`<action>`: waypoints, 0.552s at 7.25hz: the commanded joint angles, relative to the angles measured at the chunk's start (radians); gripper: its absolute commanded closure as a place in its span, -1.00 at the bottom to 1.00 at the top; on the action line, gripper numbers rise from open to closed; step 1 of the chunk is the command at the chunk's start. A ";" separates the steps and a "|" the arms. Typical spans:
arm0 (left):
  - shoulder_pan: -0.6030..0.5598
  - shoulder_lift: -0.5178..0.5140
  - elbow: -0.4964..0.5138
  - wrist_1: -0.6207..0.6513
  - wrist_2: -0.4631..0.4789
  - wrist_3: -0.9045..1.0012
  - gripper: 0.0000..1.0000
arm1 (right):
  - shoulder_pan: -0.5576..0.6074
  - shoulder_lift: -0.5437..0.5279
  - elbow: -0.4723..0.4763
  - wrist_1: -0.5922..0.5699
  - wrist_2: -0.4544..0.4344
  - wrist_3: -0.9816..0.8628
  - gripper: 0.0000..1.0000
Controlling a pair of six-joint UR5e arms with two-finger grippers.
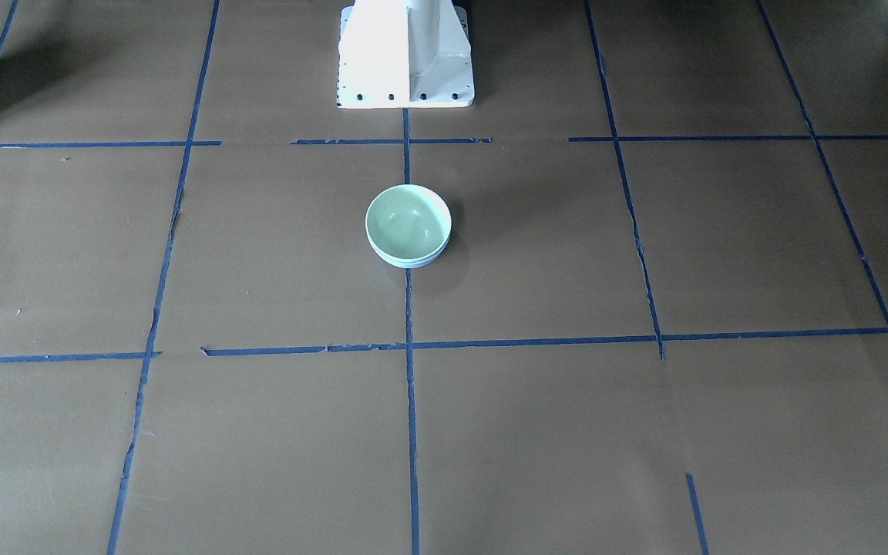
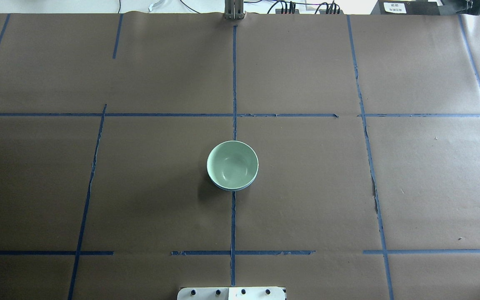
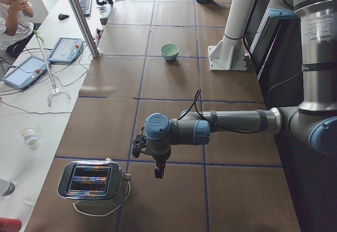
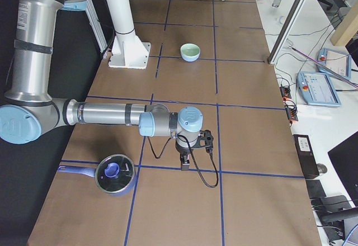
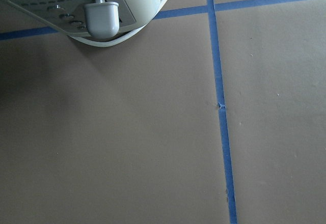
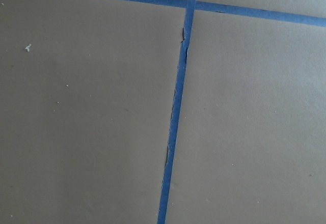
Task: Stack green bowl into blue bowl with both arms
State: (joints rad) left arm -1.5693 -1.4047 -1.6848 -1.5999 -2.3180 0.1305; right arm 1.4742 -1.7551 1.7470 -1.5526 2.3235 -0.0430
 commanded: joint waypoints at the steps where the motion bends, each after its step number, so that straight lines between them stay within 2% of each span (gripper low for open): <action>1: 0.000 0.000 -0.001 0.000 0.000 0.000 -1.00 | 0.000 -0.001 0.000 0.000 -0.003 -0.001 -1.00; 4: 0.000 0.000 -0.003 0.000 0.002 0.000 -1.00 | 0.000 0.008 0.003 0.000 -0.003 0.000 -1.00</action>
State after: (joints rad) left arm -1.5693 -1.4051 -1.6871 -1.5999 -2.3168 0.1304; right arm 1.4742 -1.7492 1.7497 -1.5520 2.3200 -0.0431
